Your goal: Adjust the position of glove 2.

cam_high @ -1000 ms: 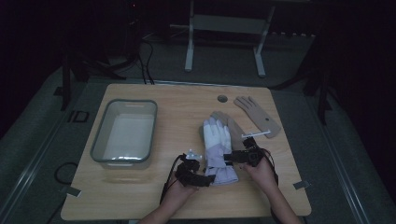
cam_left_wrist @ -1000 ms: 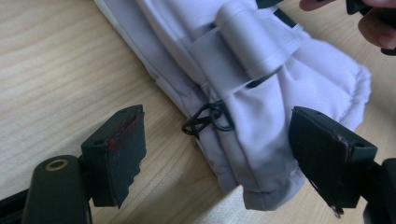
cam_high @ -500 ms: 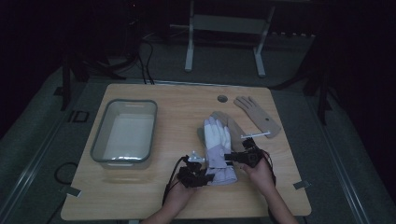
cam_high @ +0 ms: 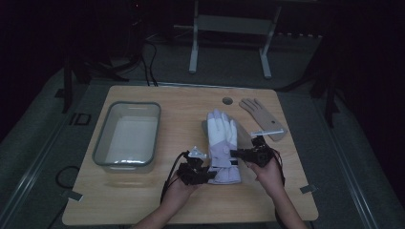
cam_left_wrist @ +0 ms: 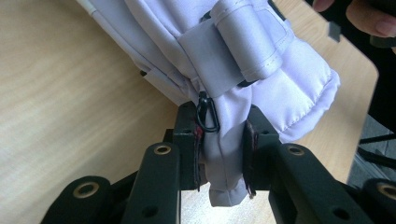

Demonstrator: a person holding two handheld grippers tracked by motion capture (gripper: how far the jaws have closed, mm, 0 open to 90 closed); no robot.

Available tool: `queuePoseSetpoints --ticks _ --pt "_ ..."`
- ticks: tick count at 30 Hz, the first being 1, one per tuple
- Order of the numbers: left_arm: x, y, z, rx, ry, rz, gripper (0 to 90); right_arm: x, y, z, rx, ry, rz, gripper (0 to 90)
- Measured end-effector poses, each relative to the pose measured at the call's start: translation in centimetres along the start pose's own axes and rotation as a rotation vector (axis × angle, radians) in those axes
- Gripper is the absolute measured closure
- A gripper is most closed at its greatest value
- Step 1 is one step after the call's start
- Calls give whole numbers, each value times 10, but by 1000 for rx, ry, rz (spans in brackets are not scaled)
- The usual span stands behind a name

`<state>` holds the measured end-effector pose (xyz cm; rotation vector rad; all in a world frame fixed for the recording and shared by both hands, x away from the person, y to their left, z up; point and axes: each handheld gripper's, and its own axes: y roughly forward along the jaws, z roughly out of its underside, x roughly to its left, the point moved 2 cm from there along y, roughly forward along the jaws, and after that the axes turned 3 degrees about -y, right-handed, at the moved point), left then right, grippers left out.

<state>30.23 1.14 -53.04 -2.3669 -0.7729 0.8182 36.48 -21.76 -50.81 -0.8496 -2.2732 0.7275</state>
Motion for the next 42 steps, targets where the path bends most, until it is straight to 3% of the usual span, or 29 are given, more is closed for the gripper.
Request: queuePoseSetpoints --ticks 8,17,25,32,42 --pt "2 -25 -16 -16 38 -15 720 20 -11 -26 -47 -43 -1 784" --pt "16 -57 -27 -12 65 -46 720 42 -4 -53 -64 -82 -9 786" --pt "37 -93 -27 -16 59 -70 721 68 17 -78 -64 -133 -43 788" --pt "56 -127 -25 4 73 -109 720 94 40 -96 -65 -140 -77 790" --pt "86 -172 -15 16 48 -126 720 131 75 -120 -51 -157 -132 790"
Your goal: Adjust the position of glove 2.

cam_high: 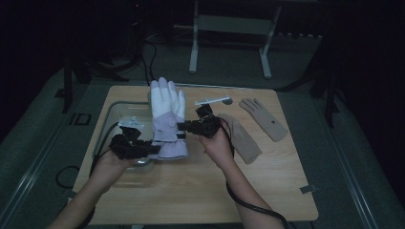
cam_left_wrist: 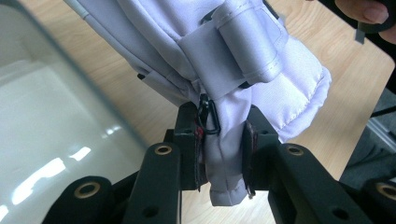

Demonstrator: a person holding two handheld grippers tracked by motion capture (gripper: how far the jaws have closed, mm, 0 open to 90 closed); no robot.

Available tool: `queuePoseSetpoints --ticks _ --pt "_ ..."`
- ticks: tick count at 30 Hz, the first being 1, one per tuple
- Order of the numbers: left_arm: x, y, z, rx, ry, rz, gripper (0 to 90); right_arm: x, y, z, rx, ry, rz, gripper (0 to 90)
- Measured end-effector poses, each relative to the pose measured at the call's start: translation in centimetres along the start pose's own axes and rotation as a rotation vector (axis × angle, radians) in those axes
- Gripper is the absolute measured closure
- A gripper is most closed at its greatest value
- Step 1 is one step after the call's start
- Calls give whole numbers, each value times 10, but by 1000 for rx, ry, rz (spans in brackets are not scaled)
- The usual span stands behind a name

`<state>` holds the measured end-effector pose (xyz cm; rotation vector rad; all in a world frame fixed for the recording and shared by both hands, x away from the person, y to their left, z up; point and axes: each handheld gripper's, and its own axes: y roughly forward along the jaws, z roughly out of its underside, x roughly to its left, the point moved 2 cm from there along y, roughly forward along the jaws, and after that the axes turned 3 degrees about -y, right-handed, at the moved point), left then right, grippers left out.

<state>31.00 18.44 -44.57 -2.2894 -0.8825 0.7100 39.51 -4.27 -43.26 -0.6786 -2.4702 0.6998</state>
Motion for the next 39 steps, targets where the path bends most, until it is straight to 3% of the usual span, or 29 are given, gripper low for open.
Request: queuePoseSetpoints --ticks 5,13,21,34,39 --pt "22 -14 11 -14 9 12 719 13 21 -12 8 -10 -13 790" --pt "51 -31 30 -7 -39 3 719 30 58 -21 41 -24 -32 792" --pt "79 -41 41 30 -90 -17 720 41 94 -31 76 -40 -34 793" --pt "109 -28 62 52 -167 -1 720 38 133 -23 128 5 -20 795" --pt "114 -20 69 101 -180 3 717 37 145 -14 179 -2 -1 796"
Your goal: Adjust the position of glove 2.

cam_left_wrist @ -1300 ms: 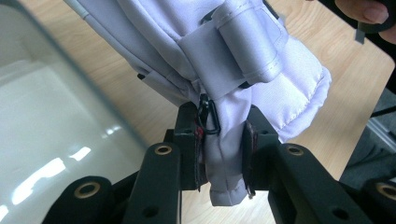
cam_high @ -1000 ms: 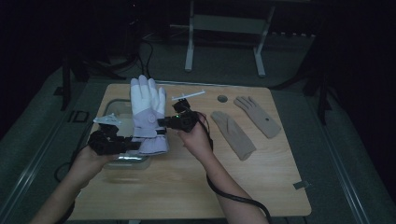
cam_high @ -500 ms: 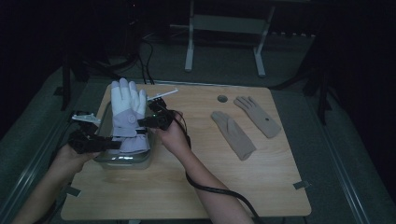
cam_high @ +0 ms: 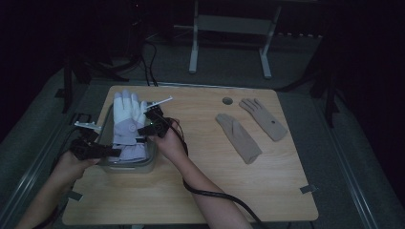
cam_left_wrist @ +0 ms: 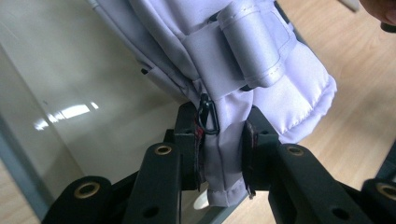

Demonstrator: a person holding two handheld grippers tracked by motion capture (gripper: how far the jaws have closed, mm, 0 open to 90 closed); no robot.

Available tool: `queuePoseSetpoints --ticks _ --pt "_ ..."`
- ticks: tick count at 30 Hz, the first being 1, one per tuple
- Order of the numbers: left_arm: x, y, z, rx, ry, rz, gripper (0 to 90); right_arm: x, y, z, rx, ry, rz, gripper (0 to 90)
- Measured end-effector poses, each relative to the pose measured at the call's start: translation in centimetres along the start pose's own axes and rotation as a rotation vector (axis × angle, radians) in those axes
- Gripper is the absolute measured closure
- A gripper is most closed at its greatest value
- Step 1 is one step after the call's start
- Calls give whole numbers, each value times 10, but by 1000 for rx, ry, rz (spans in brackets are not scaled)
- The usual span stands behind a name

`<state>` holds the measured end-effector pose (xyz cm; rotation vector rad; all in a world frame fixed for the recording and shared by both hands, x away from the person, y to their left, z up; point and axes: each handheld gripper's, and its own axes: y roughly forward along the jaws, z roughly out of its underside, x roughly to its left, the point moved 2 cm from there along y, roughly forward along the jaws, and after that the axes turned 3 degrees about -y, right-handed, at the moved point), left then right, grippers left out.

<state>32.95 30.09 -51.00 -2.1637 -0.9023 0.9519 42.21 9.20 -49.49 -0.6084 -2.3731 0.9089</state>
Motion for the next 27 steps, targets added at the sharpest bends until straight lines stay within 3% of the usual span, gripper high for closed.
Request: queuePoseSetpoints --ticks 10,15,19,23,27 --pt "3 12 0 68 -24 -29 686 -2 18 9 68 16 48 800" --pt "1 17 -4 123 -35 -75 639 -3 21 11 81 31 62 799" --pt "-2 20 -6 140 -24 -140 579 -1 24 11 104 15 78 796" --pt "-2 23 -8 155 -21 -163 580 -1 27 14 119 -2 92 754" --pt "-3 23 -8 154 -14 -176 580 3 25 11 115 -48 101 627"
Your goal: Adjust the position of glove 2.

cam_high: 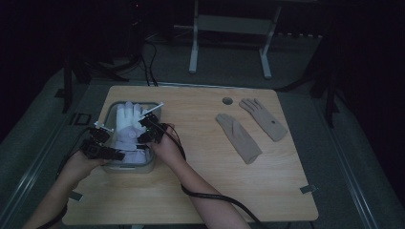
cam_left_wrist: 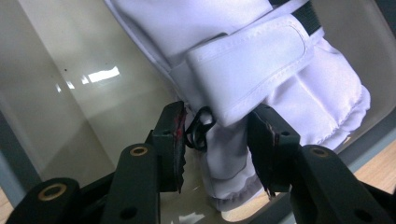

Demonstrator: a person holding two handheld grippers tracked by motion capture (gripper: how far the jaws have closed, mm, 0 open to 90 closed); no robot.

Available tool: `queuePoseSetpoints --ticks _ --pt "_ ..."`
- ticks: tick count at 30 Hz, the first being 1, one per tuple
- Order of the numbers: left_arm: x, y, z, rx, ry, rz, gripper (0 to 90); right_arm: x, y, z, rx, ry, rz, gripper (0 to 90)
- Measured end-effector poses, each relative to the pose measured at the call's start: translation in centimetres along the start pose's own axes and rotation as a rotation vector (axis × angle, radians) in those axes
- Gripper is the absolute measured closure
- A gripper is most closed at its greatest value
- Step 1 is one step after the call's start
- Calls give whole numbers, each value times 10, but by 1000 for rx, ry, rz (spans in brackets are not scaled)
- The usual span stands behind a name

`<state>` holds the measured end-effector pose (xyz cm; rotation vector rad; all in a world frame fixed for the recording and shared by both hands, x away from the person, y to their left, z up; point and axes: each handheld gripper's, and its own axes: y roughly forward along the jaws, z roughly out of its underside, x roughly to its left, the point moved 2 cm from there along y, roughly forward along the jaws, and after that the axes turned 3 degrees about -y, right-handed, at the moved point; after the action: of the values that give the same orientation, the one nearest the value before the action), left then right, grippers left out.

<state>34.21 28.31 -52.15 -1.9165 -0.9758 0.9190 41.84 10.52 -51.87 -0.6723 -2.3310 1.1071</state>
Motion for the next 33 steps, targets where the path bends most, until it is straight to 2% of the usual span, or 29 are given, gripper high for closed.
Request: queuePoseSetpoints --ticks 2,5,9,11,13,14,19,21,23,25,31,33 --pt "0 -1 1 -16 -10 6 579 -2 -3 -1 -18 -6 10 516" --pt "-1 -3 3 -37 -17 16 548 -5 -12 -3 -38 13 -16 472" --pt "-3 -8 3 -56 -14 -30 517 -9 -24 -5 -76 4 -16 392" --pt "-4 -13 3 -87 -26 -40 515 -10 -30 -6 -81 5 -32 327" --pt "-7 -20 2 -107 -24 -67 503 -10 -34 -6 -82 -6 -32 310" --pt "-8 -23 1 -117 -22 -65 503 -10 -36 -5 -88 -6 -36 291" --pt "-22 -33 -3 -161 -4 -38 518 -17 -46 -1 -91 -6 -80 220" --pt "-28 -33 -5 -174 7 -18 523 -19 -49 1 -93 -16 -59 220" --pt "-34 -34 -8 -190 11 5 527 -22 -52 4 -86 -43 -55 207" --pt "-42 -32 -11 -204 24 29 527 -23 -56 6 -86 -45 -60 206" --pt "-66 -29 -23 -233 81 67 527 -32 -74 12 -110 -54 -44 204" --pt "-73 -27 -26 -240 105 95 548 -35 -81 15 -118 -61 -36 204"
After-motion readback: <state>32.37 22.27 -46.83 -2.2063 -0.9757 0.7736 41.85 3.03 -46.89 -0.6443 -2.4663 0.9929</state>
